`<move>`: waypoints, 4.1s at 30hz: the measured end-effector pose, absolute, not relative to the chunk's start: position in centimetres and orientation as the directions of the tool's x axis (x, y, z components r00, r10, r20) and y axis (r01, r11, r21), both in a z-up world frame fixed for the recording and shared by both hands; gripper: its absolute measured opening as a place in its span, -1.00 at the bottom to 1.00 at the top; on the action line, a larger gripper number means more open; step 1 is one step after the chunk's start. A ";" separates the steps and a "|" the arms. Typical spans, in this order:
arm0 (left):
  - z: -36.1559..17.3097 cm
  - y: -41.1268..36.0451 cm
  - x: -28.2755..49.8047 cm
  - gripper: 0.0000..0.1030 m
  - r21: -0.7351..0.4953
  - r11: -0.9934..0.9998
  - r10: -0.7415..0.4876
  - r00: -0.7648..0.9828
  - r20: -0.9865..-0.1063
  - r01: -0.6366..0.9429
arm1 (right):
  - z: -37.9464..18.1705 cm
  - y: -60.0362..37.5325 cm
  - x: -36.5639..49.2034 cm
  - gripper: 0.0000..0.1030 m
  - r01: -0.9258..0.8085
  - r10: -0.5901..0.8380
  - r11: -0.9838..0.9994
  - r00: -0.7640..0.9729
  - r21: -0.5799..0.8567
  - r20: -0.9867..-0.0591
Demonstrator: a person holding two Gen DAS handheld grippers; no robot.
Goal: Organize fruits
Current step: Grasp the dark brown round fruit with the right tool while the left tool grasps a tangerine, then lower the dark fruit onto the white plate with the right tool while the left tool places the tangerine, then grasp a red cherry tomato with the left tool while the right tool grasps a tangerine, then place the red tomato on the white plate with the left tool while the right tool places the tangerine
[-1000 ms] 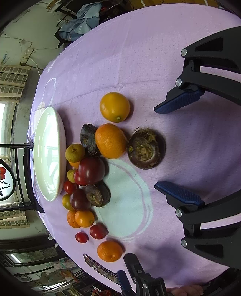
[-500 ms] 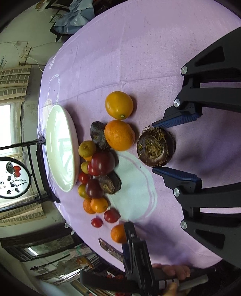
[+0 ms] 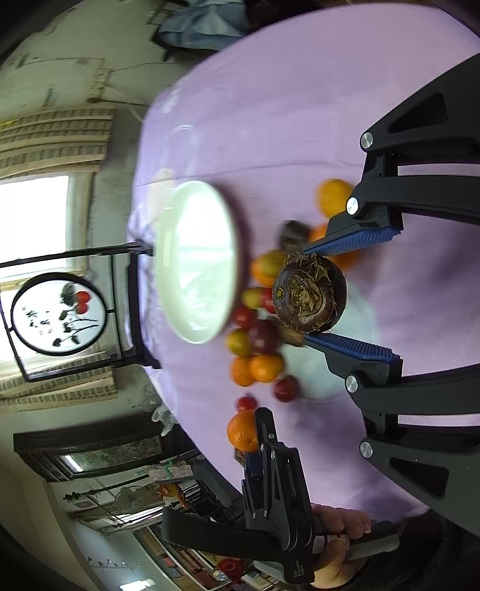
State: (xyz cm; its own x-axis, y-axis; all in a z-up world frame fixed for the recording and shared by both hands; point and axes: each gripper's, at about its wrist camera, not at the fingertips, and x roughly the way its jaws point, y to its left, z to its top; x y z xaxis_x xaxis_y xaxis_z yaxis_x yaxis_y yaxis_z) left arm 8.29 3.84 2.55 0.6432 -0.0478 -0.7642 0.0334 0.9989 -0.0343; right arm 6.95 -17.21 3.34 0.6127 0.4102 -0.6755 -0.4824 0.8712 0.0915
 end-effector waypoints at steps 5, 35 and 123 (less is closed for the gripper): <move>4.5 2.0 15.8 -0.17 0.017 1.000 0.006 0.662 -0.750 0.011 | 3.4 -14.6 13.7 -0.16 -0.487 0.377 0.873 0.624 0.037 -0.684; 1.8 2.1 12.6 0.83 -0.004 1.000 0.008 0.645 -0.764 -0.018 | 0.3 -19.4 11.3 0.30 -0.368 0.283 0.928 0.595 0.058 -0.752; -1.1 2.1 26.0 -0.07 0.025 1.000 0.015 0.561 -0.828 0.010 | -1.6 -13.7 24.1 -0.04 -0.422 0.261 0.907 0.528 0.017 -0.808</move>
State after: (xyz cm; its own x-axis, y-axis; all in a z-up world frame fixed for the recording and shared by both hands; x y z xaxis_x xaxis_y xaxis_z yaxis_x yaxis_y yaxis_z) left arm 26.00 2.11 -1.10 0.5607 0.0148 -0.8279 0.0102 0.9996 0.0247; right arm 24.15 -13.69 -1.56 0.5283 0.2609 -0.8080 -0.4217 0.9066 0.0170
